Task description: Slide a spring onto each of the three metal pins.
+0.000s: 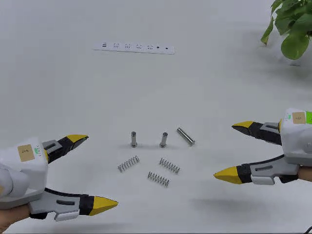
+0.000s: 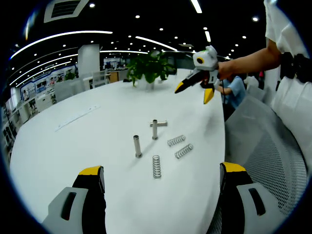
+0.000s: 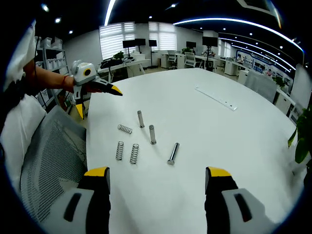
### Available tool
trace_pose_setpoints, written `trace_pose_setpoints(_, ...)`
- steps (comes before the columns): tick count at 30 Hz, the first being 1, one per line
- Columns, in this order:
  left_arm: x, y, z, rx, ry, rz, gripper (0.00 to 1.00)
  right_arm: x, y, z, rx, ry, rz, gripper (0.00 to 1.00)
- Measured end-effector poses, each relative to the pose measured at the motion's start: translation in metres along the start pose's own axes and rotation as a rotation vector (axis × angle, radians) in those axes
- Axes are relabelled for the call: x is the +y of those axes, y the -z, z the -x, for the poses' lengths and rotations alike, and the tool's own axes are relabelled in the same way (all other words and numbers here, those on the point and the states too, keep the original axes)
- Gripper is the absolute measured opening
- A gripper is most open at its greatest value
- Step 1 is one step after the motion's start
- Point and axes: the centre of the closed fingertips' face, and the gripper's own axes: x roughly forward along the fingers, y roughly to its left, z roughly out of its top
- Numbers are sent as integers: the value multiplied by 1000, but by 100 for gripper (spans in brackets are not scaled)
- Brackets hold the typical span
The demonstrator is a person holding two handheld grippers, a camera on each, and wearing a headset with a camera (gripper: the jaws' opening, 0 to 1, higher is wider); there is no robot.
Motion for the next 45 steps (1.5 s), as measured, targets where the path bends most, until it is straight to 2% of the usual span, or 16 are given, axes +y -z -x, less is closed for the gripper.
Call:
trace_pose_setpoints(8, 1, -9, -1, -20, -5, 6, 100, -7, -18, -21, 25, -28, 7, 74)
trace_pose_setpoints(12, 6, -9, 0, -29, -6, 7, 100, -12, -24, -34, 53, -29, -15, 69)
trace_pose_setpoints(14, 5, -10, -1, -27, -4, 5, 100, -22, -25, -40, 64, -27, -21, 67)
trace_pose_setpoints(16, 5, -11, -2, -26, -3, 0, 100, -24, -26, -46, 74, -25, -28, 65)
trace_pose_setpoints(19, 5, -13, -3, -34, -1, 3, 100, -33, -24, -57, 109, -14, -55, 58)
trace_pose_setpoints(20, 5, -14, -3, -35, -2, 4, 100, -37, -21, -60, 137, 0, -67, 56)
trace_pose_setpoints(22, 5, -15, -3, -40, -4, 11, 100, -43, -21, -68, 144, 0, -71, 52)
trace_pose_setpoints(28, 8, -16, -3, -50, -7, 23, 100, -48, -21, -86, 199, 4, -119, 36)
trace_pose_setpoints(29, 8, -16, -4, -51, -8, 24, 100, -42, -23, -86, 205, 3, -136, 35)
trace_pose_setpoints(32, 10, -17, -4, -56, -9, 30, 100, -45, -20, -98, 235, 2, -151, 32)
trace_pose_setpoints(38, 12, -17, -4, -64, -10, 37, 100, -36, -14, -108, 296, 0, -149, 28)
trace_pose_setpoints(42, 13, -17, -3, -69, -13, 44, 100, -43, -3, -121, 337, -2, -149, 26)
trace_pose_setpoints(45, 15, -15, -3, -70, -15, 47, 100, -42, -7, -123, 346, 1, -163, 24)
